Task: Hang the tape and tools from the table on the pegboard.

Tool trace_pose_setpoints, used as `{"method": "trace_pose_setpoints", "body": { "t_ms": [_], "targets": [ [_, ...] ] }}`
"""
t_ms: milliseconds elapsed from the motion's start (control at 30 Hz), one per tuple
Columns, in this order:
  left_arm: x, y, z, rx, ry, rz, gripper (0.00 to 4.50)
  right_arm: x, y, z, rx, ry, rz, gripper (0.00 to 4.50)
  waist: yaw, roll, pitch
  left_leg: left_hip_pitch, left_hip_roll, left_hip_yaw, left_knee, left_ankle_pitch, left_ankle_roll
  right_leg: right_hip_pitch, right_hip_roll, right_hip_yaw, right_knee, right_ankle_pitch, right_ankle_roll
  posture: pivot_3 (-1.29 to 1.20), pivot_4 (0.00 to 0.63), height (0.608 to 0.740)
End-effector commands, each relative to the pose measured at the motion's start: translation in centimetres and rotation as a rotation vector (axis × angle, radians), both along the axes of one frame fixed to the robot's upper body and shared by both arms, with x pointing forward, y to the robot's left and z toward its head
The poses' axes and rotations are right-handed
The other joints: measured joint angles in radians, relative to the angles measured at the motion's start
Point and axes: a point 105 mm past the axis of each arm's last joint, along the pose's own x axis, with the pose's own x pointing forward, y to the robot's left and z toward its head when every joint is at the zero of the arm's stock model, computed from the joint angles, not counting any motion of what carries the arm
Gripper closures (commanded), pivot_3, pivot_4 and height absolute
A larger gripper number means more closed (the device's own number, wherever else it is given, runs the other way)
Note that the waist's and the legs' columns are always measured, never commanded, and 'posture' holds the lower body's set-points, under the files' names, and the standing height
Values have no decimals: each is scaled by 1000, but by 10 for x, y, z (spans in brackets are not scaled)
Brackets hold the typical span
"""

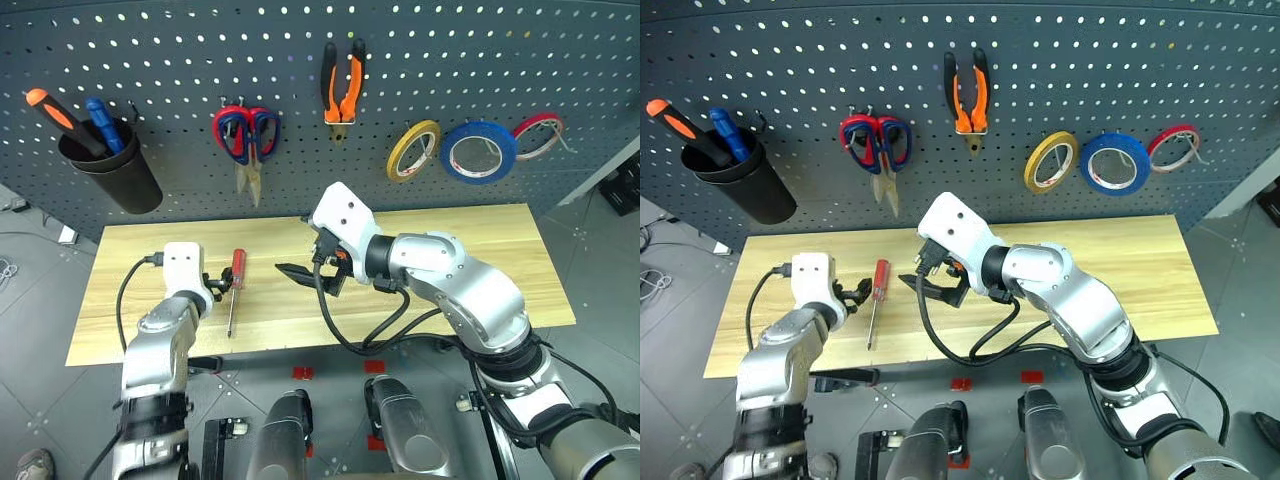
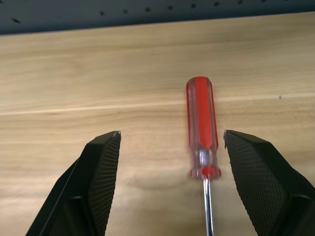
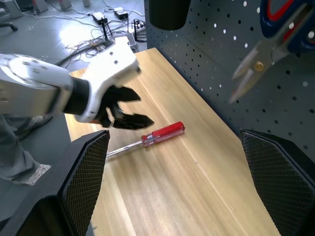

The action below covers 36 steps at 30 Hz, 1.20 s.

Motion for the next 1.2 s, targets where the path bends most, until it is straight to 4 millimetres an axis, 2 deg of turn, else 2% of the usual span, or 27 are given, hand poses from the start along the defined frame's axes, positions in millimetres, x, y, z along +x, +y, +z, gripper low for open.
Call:
{"method": "trace_pose_setpoints", "body": {
  "t_ms": [33, 167, 267, 333, 433, 500, 567, 633, 767, 867, 900, 1000, 1033, 1200],
  "targets": [
    [12, -3, -7, -44, 25, -35, 980, -4, 3, 13, 6, -45, 27, 0, -1, -1, 4, 0, 0, 0, 0, 0, 0, -1, 0, 1, 0, 0, 0, -322, 400, 740],
    [15, -4, -22, -77, 102, -41, 980, -6, 6, 16, 0, -47, 49, 0, -12, 0, 5, -4, 0, 0, 0, 0, 0, -5, 0, 0, 0, 0, 0, -335, 394, 740],
    [10, -6, -35, -90, 170, -57, 1541, -7, 7, 16, -6, -41, 59, 0, -20, 0, 5, -8, 0, 1, 0, 0, 0, -8, 0, 0, 0, 0, 0, -336, 383, 740],
    [7, -6, -41, -74, 201, -82, 2174, -6, 7, 16, -12, -34, 64, 0, -23, 0, 5, -8, 0, 1, 0, 0, 0, -8, -1, 0, 1, 0, 0, -337, 369, 740],
    [4, 1, -42, -32, 203, -86, 3140, -4, 4, 13, -43, -33, 67, 0, -23, 0, 5, -7, 0, 1, 0, 0, 0, -8, -1, 0, 2, 0, 0, -332, 350, 740],
    [3, 6, -38, -9, 186, -87, 3596, -2, 2, 11, -70, -50, 65, 0, -23, 0, 5, -7, 0, 1, 0, 0, 0, -8, -1, 0, 2, 0, 0, -332, 339, 740],
    [3, 9, -35, 10, 167, -99, 3596, -1, 1, 9, -90, -71, 71, 0, -23, -1, 5, -7, 0, 1, 0, 0, -1, -8, -1, 0, 1, 0, 0, -339, 321, 740],
    [-1, 8, -19, 48, 99, -152, 3596, -1, -1, 11, -108, -130, 85, 0, -27, -1, 4, -7, 0, 1, 0, 0, -1, -8, -1, 0, 1, 0, 0, -352, 302, 740],
    [-30, 11, 16, 187, -19, -258, 3596, -8, -4, 18, -134, -249, 158, 0, -53, -3, 3, -10, 0, 1, -1, 3, -5, -11, -1, 0, -1, 0, 0, -349, 278, 740],
    [-45, 13, 64, 186, -235, -247, 3596, -7, -4, 21, -117, -136, 145, 0, -50, -2, 2, -11, 0, 1, -1, 3, -6, -12, -1, 0, -1, 1, 0, -334, 256, 740],
    [-48, 12, 75, 185, -287, -250, 3596, -6, -4, 22, -109, -112, 142, 0, -49, -2, 1, -11, 0, 1, -1, 3, -6, -12, -1, 0, 0, 1, -1, -332, 252, 740],
    [-58, 10, 109, 231, -422, -259, 3596, -5, -4, 28, -104, -102, 142, 0, -46, -3, -5, -11, 0, 1, -1, 3, -6, -11, -1, -1, 1, 2, -2, -313, 234, 740],
    [-62, 10, 129, 244, -492, -258, 3596, -5, -4, 31, -100, -110, 142, 0, -46, -3, -8, -11, 0, 1, 0, 3, -6, -11, -1, -1, 0, 2, -1, -302, 226, 740],
    [-79, 12, 198, 266, -711, -233, 3596, -3, -3, 51, -42, -118, 143, 0, -46, -7, -22, -12, 0, 1, 0, 3, -6, -12, -1, -1, 0, 2, -1, -279, 197, 740]
  ]
}}
